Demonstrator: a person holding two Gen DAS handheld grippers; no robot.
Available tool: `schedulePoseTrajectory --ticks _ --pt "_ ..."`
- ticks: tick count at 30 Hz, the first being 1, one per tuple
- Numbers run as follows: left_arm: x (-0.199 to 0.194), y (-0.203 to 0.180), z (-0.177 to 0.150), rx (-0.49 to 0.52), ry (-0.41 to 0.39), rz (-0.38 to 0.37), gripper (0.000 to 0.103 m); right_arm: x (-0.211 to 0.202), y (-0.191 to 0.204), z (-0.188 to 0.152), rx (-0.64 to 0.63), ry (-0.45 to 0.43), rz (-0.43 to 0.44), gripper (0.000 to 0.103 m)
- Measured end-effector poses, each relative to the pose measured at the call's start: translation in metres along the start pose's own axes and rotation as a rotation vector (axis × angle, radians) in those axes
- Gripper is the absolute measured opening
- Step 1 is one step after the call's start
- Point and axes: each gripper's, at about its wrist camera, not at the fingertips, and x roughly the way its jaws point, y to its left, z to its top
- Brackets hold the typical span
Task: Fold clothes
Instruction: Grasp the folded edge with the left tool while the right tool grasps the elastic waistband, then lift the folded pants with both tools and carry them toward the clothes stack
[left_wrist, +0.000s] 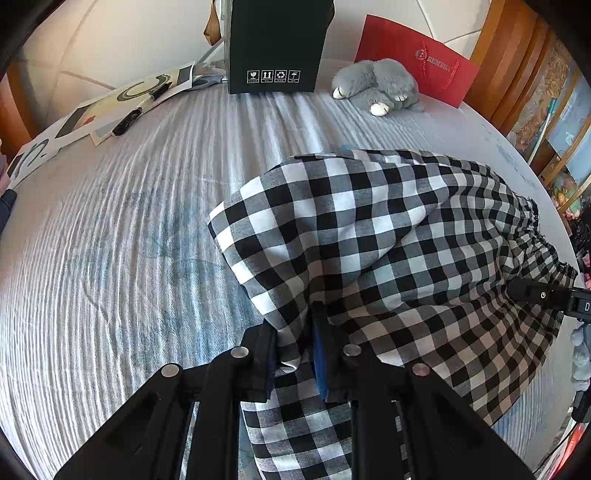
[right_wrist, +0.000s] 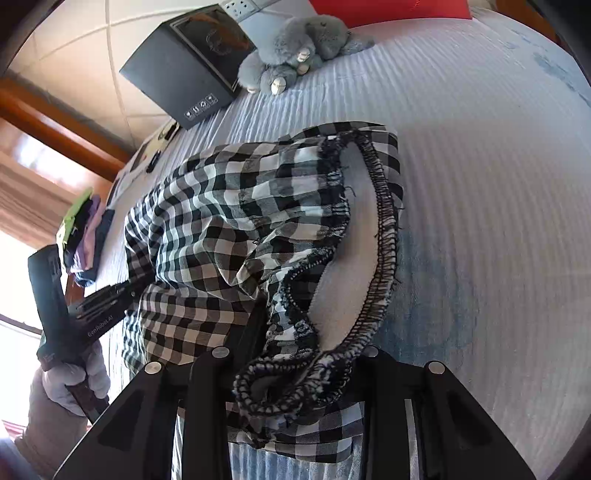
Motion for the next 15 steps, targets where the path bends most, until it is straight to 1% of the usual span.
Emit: schedulePoseTrajectory --ticks 3,6,7,8,9,10,11,13,15 --pt "0.000 0.000 -0.001 -0.002 -0.004 0.001 0.015 0.001 0.000 0.002 0.003 0.013 -0.006 0.030" --pt "0.000 0.000 -0.002 -0.010 -0.017 0.000 0.015 0.001 0.003 0.001 -0.001 0.008 -0.017 0.030" --pt "-0.009 0.005 -0.013 -0.009 -0.021 0.000 0.015 0.001 0.004 0.000 -0.004 0.006 -0.021 0.031" --pt "-0.009 0.005 -0.013 -0.007 -0.025 0.004 0.014 0.002 0.006 0.000 -0.021 0.007 -0.032 0.031" --pt "-0.009 0.004 -0.014 -0.009 -0.024 0.006 0.011 0.002 0.009 0.000 -0.038 0.009 -0.043 0.030" --pt "-0.010 0.001 -0.013 -0.016 -0.018 0.002 0.005 0.002 0.011 0.000 -0.055 0.011 -0.054 0.027" --pt "-0.012 -0.002 -0.013 -0.022 -0.015 -0.003 0.005 0.000 0.015 -0.001 -0.070 0.001 -0.064 0.022" --pt "-0.014 -0.007 -0.017 0.000 -0.021 0.006 0.005 -0.004 0.022 -0.004 -0.098 -0.021 -0.084 0.020" --pt "-0.011 -0.007 -0.018 -0.003 -0.027 0.010 0.005 -0.008 0.029 -0.008 -0.126 -0.042 -0.104 0.020"
